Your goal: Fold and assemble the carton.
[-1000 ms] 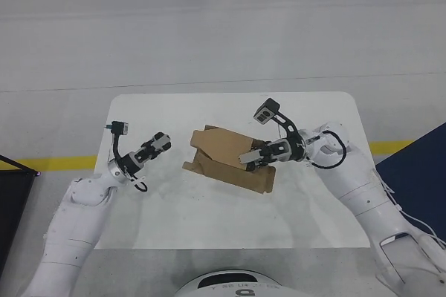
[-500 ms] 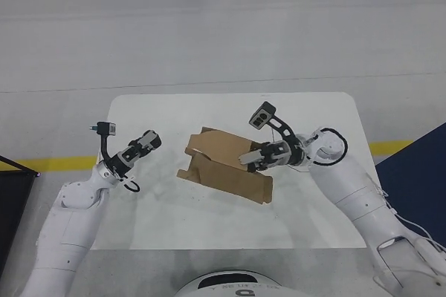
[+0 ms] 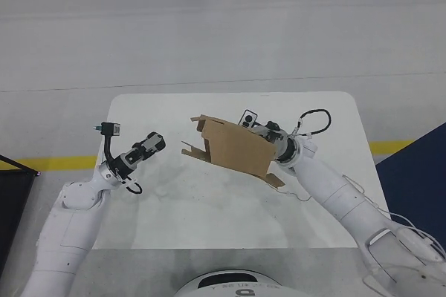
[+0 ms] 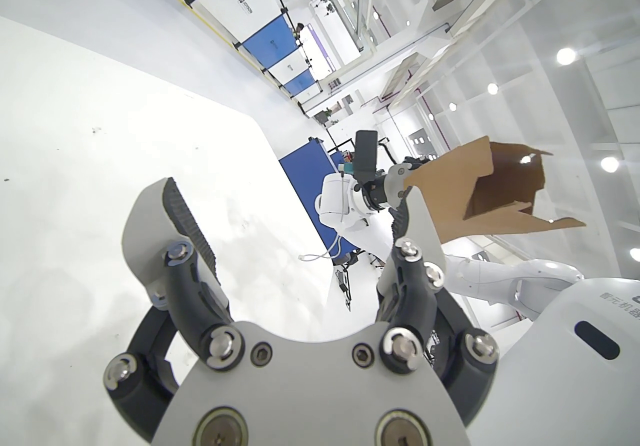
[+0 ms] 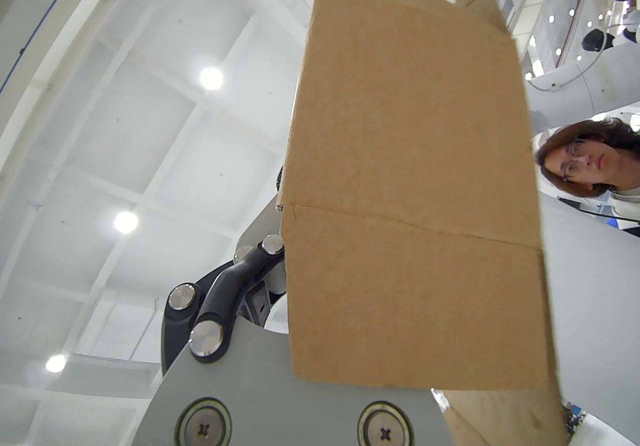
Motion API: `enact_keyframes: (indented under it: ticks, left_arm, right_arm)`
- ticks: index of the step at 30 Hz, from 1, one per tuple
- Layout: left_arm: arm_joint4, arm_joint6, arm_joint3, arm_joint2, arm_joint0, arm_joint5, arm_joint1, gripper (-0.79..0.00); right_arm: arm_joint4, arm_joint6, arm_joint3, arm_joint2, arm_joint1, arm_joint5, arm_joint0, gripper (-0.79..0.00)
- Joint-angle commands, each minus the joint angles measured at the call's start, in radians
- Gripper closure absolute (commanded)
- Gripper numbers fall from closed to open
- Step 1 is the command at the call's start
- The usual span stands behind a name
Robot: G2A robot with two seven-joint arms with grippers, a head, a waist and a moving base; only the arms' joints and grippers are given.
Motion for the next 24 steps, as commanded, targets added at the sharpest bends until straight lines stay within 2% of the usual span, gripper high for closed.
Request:
enact_keyframes:
  ticks: [1,3,9,11,14,16,19,24]
  left_arm:
    - [0.001,-0.004,-0.022,-0.005,0.009,0.017,0.002,-0.785]
    - [-0.007,0.000,-0.047,-0.012,0.020,0.034,0.003,-0.785]
    - [-0.007,0.000,-0.047,-0.012,0.020,0.034,0.003,-0.785]
    - [-0.007,0.000,-0.047,-0.012,0.020,0.034,0.003,-0.785]
    - [-0.004,0.003,-0.110,0.002,0.026,0.034,0.002,-0.785]
    - [-0.043,-0.033,-0.165,0.016,0.036,0.024,0.001,-0.785]
    - [-0.062,-0.082,-0.223,0.019,0.047,0.010,0.005,-0.785]
    - [-0.087,-0.079,-0.276,0.014,0.065,0.043,0.007,-0.785]
  right_arm:
    - [0.008,0.000,0.000,-0.005,-0.001,0.001,0.002,0.000]
    - [0.008,0.000,0.000,-0.005,-0.001,0.001,0.002,0.000]
    - [0.008,0.000,0.000,-0.005,-0.001,0.001,0.002,0.000]
    - [0.049,-0.043,-0.004,0.012,-0.001,0.025,-0.020,0.000]
    - [0.088,-0.110,0.003,0.037,0.000,0.094,-0.039,0.000]
    - [0.092,-0.148,0.004,0.048,0.002,0.137,-0.048,0.000]
    - [0.089,-0.176,-0.005,0.067,0.002,0.156,-0.059,0.000]
    - [0.072,-0.202,-0.023,0.094,0.001,0.160,-0.075,0.000]
